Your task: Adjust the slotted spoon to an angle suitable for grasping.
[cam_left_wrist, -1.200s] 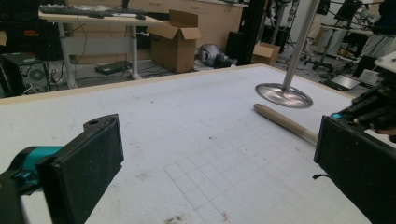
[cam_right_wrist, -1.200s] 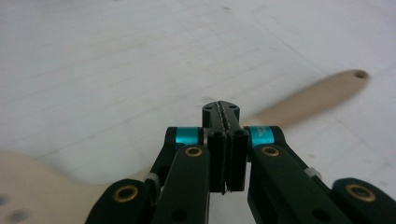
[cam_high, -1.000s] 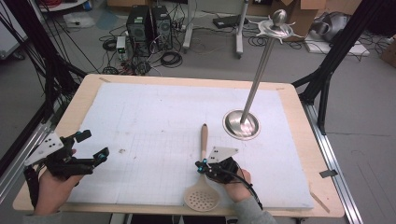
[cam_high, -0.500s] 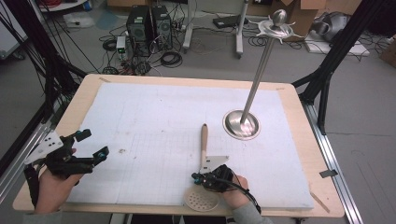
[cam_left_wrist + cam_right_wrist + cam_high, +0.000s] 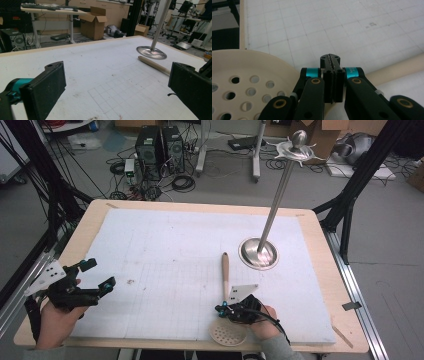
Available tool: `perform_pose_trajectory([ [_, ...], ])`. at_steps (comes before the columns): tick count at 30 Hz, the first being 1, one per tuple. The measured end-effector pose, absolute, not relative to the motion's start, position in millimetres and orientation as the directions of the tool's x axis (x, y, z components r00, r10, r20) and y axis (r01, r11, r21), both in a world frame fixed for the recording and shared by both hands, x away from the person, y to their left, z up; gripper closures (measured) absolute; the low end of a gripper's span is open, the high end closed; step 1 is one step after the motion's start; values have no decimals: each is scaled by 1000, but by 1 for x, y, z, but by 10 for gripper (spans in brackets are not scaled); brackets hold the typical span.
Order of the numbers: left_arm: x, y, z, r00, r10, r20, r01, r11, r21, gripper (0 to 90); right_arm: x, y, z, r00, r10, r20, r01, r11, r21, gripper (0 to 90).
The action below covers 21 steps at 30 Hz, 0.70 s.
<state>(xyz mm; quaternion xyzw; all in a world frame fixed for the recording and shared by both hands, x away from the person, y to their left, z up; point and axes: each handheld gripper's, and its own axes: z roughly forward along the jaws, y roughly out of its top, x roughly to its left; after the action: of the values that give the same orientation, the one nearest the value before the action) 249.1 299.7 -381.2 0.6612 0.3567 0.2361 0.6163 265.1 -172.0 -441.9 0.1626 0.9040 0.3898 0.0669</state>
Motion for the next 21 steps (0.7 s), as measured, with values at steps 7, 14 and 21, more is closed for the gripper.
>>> perform_pose_trajectory([
  [7,250,299,-382,635,763,-125,184,9,983,18,268,-193,-441,-936,353,5,247,647,721,900],
  [14,249,298,-381,636,762,-123,179,9,984,18,269,-213,-442,-927,374,18,268,631,728,900],
  [21,249,298,-382,635,763,-120,181,4,983,18,270,-225,-435,-913,406,36,273,542,795,900],
])
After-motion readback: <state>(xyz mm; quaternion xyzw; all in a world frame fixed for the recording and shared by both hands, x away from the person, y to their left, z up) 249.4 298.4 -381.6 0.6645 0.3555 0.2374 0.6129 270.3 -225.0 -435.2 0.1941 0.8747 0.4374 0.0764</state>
